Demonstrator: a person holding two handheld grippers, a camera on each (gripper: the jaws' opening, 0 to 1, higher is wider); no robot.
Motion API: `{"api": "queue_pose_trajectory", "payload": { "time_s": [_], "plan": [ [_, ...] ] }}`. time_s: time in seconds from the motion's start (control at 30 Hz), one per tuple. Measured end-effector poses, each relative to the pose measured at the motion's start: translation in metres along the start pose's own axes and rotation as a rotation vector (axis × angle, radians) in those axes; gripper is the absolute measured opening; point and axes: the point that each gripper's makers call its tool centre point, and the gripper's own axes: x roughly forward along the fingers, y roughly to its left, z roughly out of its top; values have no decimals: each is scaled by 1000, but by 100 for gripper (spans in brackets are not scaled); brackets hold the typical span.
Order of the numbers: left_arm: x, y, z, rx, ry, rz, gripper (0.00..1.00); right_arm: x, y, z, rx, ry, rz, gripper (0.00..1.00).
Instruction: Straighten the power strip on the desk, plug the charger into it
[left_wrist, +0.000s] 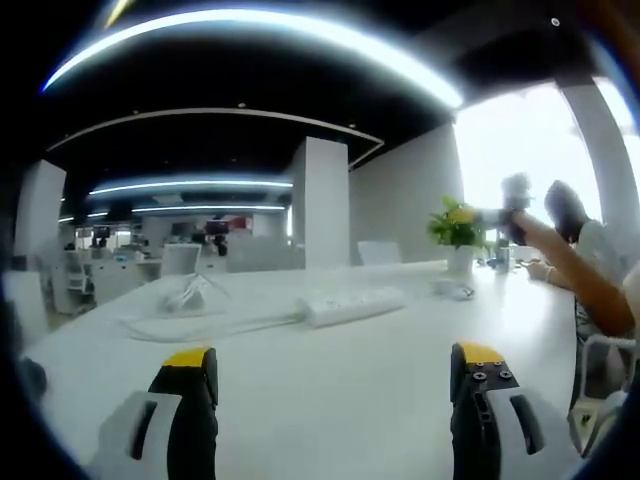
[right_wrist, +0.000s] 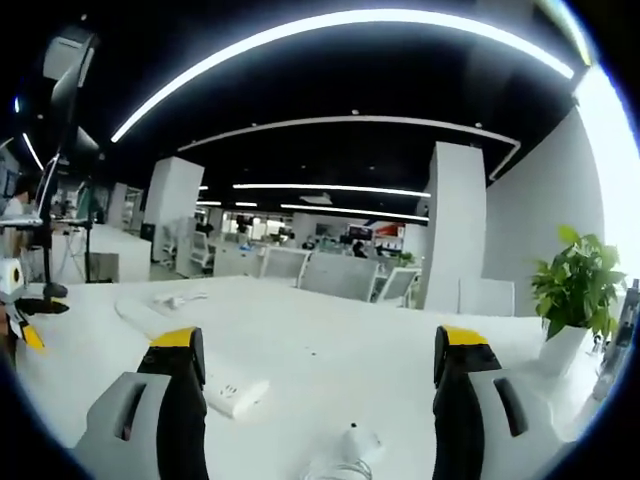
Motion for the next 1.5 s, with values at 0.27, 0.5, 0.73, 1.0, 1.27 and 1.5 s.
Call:
{"api": "queue_pose_trajectory", "payload": {
  "time_s": [0.27,0.5,0.73,1.0,1.27,1.5],
  "plan": [
    [0,-2,0,-1,0,-2,99,22,-20,-15,5,-12,3,95],
    [1,-4,0,-3,3,-5,99,32,-35,-36,34,-3,7,95],
    [2,-9,1,-3,-1,-13,99,37,-40,-39,10,-46,29,97],
    [2,-14,0,-6,2,-20,99,39,-49,-43,9,-104,14,100],
    [2,-16,-2,-12,3,-27,99,39,-48,-55,9,-132,37,100],
    [4,-18,-4,-18,10,-35,99,37,-51,-68,62,-119,42,100]
  ]
}}
